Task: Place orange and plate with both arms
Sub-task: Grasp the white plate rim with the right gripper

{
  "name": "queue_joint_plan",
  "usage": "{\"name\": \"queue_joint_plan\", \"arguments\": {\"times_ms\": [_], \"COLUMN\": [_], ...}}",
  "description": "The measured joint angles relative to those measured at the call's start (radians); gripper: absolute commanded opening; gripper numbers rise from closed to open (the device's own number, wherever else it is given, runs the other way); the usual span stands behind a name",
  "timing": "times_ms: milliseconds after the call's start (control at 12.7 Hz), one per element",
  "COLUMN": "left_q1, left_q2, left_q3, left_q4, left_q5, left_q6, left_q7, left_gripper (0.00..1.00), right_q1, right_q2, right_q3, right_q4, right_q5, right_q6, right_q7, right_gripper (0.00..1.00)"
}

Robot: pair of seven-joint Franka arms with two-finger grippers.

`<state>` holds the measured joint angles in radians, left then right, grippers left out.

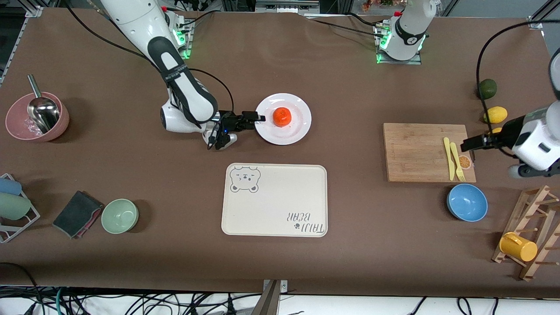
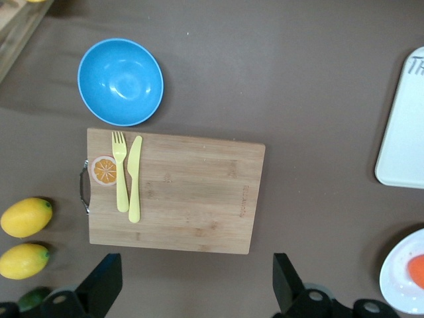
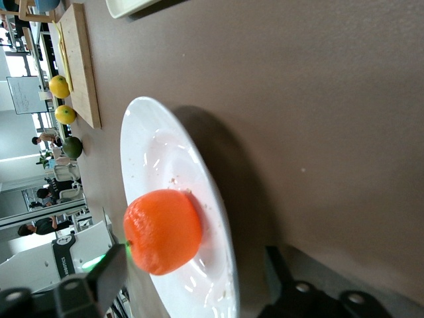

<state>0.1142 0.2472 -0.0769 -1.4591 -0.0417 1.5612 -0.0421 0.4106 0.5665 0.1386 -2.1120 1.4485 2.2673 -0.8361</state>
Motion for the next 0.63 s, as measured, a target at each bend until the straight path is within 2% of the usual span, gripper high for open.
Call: {"name": "queue_joint_plan", "arguments": {"times_ms": [79, 157, 314, 629], "left_q1": [-0.007, -0.016, -0.049, -0.085], "left_q2": [-0.031, -0.055, -0.085, -0.1], "left_q3": [0.013, 0.018, 0.022, 0.023], "left_q4": [-0.013, -0.021, -0.03, -0.035], "left_q5": [0.0, 0.0, 0.0, 0.001], "left_q6": [-0.001, -0.001, -0.001, 0.015], "left_q7": [0.033, 0.049, 0.054, 0.054], "left_gripper": [1.0, 1.0, 1.0, 1.0], "right_q1": [0.0, 0.001, 0.002, 0.003], "right_q2": [0.01, 0.015, 0.018, 0.041], "right_q3": [0.0, 0.0, 0.0, 0.0], "right_q4": [0.009, 0.013, 0.014, 0.016], "right_q5": [0.0, 0.0, 0.0, 0.0], "right_q6": [0.0, 0.0, 0.0, -0.001], "right_q7": [0.0, 0.0, 0.0, -0.001], "right_gripper": [0.36, 0.3, 0.27, 0.0]}}
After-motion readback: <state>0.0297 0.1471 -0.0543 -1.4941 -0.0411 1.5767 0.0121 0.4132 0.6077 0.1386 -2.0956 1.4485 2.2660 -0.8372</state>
